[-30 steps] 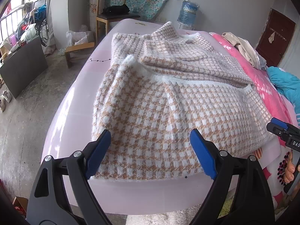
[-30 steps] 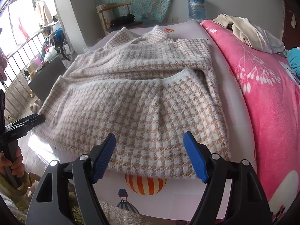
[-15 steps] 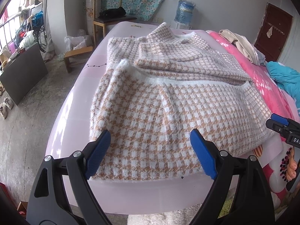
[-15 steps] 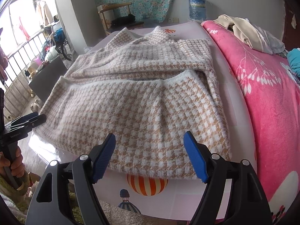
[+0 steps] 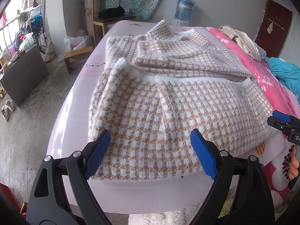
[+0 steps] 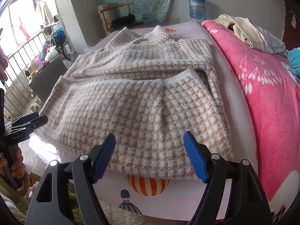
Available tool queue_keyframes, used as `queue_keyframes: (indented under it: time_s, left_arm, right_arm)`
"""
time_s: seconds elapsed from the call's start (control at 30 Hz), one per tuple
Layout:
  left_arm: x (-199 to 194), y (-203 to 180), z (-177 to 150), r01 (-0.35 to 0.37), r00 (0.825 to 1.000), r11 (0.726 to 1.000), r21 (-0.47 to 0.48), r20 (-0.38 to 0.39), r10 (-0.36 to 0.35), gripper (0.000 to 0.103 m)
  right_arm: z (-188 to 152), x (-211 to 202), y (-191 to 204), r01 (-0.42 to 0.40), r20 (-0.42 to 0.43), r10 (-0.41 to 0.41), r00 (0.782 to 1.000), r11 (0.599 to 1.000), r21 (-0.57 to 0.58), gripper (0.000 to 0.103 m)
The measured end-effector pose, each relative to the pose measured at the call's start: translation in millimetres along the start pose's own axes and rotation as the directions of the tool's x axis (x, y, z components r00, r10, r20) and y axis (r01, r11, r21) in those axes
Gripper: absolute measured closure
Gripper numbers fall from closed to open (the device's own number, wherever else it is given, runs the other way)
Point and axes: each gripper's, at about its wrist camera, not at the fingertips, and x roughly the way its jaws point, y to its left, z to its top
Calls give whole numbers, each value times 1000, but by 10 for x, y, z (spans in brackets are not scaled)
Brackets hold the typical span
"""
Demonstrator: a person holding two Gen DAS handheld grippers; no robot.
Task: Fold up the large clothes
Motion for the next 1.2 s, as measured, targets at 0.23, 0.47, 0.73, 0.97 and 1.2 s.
queue_keyframes:
  time_s: [0.23, 0.47, 0.73, 0.97, 1.2]
  left_arm:
    - [15, -49, 49, -7, 1000, 1000, 8, -6, 7, 20]
    - [110, -210, 365, -106, 994, 994, 39, -14, 106, 20]
    - [304, -303, 647, -173, 983, 984, 37, -54, 174, 20]
    - [488, -247, 686, -181, 977, 983, 25, -111, 182, 20]
    - [615, -143, 749, -188, 972, 982, 1, -141, 186, 20]
  right_arm:
    - [21, 23, 24, -3, -3, 3, 1000, 1000, 0, 30]
    - [190, 75, 4, 0, -4, 0, 1000, 1000, -1, 30]
    - [434, 220, 41, 5, -42, -6, 999, 1000, -25, 30]
    - [577, 379, 87, 6, -89, -12, 996, 998, -64, 30]
    - [806, 489, 104, -19, -119, 6, 993, 994, -105, 30]
